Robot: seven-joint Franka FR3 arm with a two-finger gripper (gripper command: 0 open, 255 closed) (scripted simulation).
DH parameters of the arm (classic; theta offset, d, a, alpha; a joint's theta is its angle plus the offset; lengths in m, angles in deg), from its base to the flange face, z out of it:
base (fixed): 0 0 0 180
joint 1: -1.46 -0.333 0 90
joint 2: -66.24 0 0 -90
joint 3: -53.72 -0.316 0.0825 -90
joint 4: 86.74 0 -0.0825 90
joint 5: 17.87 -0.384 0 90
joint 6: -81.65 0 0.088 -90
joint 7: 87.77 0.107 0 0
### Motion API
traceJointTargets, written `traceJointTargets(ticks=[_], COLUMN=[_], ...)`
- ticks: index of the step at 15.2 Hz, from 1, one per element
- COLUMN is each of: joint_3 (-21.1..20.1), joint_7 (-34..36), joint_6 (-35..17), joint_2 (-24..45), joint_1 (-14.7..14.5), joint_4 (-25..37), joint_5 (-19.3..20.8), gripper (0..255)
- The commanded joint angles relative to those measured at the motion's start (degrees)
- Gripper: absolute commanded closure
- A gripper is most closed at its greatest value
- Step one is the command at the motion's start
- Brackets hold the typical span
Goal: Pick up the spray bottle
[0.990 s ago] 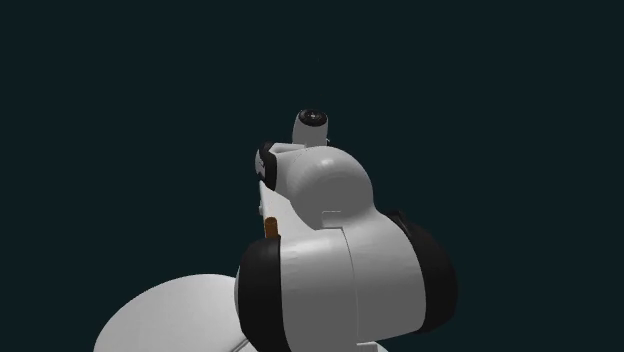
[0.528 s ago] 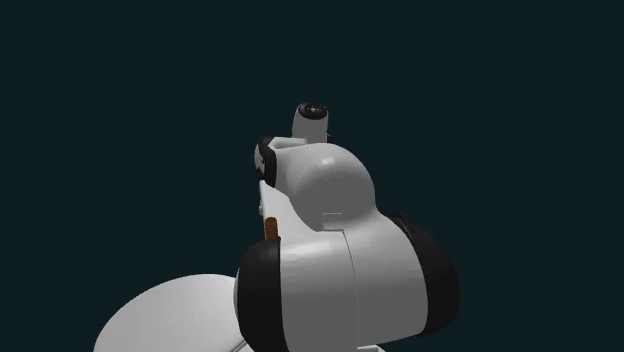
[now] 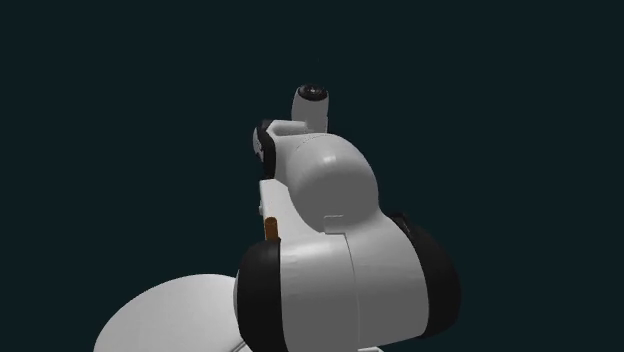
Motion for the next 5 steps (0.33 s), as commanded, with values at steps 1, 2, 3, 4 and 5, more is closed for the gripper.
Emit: traceJointTargets(ticks=[1,2,3,4,5], joint_3=[0.03,0.04,0.04,0.05,0.05], joint_7=[0.13,0.21,0.29,0.3,0.3], joint_6=[1.58,2.35,3.12,3.23,3.24], joint_2=[0.02,0.04,0.08,0.07,0.08], joint_1=[0.04,0.06,0.07,0.07,0.07], joint_4=[1.6,2.39,3.2,3.31,3.32], joint_5=[0.1,0.16,0.22,0.23,0.23], gripper=[255,255,255,255,255])
